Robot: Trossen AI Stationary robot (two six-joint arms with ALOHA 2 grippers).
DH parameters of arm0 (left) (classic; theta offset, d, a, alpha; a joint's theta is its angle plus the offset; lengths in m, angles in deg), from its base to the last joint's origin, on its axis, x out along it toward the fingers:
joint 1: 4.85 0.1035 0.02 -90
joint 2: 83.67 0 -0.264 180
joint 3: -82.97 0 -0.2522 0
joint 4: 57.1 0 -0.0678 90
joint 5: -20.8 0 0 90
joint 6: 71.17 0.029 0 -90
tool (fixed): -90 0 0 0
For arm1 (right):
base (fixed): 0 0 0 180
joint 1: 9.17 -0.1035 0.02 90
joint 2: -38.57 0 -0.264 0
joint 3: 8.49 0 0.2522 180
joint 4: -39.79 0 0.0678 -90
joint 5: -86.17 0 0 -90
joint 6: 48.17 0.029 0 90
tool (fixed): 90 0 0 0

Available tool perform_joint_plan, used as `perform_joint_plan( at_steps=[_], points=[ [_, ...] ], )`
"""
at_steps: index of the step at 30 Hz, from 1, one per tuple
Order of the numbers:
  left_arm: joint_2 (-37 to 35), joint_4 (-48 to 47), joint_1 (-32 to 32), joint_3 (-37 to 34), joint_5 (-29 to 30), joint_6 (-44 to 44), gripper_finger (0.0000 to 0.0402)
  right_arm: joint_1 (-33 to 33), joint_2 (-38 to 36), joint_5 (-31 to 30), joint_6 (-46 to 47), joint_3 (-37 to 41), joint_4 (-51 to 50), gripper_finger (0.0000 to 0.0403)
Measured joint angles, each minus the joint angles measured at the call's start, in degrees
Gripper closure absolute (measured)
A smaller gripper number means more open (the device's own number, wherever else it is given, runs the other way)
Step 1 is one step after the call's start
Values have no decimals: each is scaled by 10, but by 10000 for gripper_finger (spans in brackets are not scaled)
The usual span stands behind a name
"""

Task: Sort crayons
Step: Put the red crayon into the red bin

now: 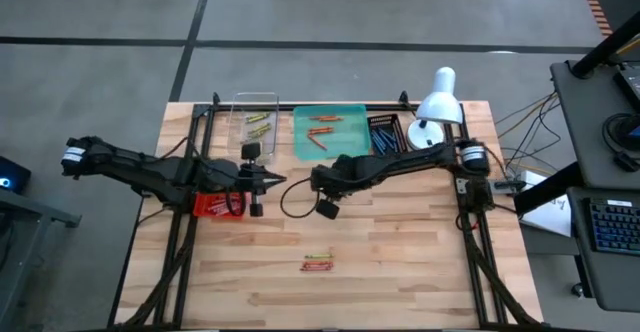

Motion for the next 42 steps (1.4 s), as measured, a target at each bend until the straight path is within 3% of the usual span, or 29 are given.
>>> perform_joint_plan(
  at_steps=[4, 11, 17, 20, 30, 42],
  points=[
    [-5, 93, 0, -44, -1, -4, 402, 0, -78, 18, -56, 87, 169, 394],
    [-6, 299, 1, -119, -95, -15, 401, 0, -149, 89, -153, 241, 532, 394],
    [-1, 327, 1, -138, -96, -56, 365, 9, -150, 181, -176, 289, 750, 394],
    [6, 332, 1, -142, -97, -74, 334, 15, -149, 226, -175, 284, 772, 394],
    [44, 371, 1, -139, -96, -92, 247, 15, -149, 262, -222, 239, 763, 394],
    [139, 509, 1, -138, -105, -85, 237, 15, -149, 270, -236, 242, 759, 394]
  ],
)
